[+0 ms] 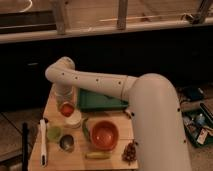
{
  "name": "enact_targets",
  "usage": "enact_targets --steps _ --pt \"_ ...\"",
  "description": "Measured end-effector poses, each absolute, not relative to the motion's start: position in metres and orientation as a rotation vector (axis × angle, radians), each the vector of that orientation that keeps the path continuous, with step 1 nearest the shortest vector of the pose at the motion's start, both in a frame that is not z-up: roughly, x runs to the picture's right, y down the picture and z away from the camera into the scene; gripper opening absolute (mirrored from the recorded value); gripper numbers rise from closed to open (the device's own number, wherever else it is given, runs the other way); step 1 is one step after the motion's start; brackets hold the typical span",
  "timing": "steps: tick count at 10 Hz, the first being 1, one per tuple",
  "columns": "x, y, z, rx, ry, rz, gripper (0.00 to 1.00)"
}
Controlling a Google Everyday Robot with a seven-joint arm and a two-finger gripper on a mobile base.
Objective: Place apple in paper cup
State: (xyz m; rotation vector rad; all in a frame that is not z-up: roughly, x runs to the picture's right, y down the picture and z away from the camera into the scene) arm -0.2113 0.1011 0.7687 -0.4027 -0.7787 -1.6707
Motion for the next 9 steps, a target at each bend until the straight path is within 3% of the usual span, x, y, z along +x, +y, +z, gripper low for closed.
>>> enact_targets --steps 9 --pt "-0.2099 0.1008 0.7681 -0.399 -0.775 -1.678 0.41"
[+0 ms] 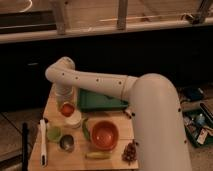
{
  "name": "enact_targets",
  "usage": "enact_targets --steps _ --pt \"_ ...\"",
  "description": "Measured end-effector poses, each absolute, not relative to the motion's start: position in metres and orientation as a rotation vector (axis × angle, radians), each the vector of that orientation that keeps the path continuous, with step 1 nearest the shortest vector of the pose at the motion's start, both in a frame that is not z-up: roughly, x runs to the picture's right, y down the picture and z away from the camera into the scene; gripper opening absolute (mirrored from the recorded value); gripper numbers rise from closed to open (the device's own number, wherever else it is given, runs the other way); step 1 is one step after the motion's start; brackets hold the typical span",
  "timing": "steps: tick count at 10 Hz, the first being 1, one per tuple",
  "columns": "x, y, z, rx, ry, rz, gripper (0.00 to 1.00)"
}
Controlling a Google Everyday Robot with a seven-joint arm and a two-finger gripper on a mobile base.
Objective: Place apple in paper cup
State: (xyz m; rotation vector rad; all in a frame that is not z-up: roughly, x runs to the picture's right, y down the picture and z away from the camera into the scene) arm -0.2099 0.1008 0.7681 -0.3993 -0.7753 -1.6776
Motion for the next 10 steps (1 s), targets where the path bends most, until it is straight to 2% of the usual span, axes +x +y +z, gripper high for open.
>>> enact_targets --steps 1,10 --pt "-0.2097 0.1005 0.7679 -0.399 -0.775 -1.679 0.43" --pt "-0.2088 0.1009 0.7678 -0.396 -0.775 -1.687 0.43"
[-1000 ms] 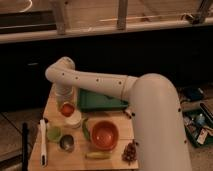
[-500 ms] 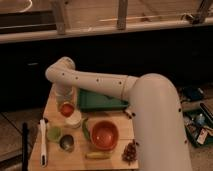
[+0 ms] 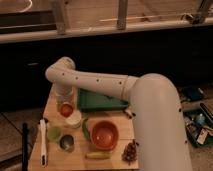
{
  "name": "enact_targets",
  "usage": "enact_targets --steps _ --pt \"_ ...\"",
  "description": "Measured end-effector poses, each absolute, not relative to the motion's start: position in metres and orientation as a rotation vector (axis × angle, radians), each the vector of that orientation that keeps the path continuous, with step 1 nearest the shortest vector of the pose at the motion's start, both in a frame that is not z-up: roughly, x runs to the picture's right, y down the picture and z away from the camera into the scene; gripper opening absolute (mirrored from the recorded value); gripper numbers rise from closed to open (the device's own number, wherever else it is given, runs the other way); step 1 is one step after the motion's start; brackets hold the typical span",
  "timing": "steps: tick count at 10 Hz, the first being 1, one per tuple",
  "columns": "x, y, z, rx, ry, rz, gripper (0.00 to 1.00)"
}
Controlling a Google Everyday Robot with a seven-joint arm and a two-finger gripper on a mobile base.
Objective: Place apple in paper cup
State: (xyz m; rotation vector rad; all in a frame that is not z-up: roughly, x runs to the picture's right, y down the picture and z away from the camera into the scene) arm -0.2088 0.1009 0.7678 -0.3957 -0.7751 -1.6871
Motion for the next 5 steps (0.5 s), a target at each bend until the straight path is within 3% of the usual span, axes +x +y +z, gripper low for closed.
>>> enact_targets --steps 5 --pt "-0.2082 0.1010 0.7680 -0.394 -0.777 -1.693 0.43"
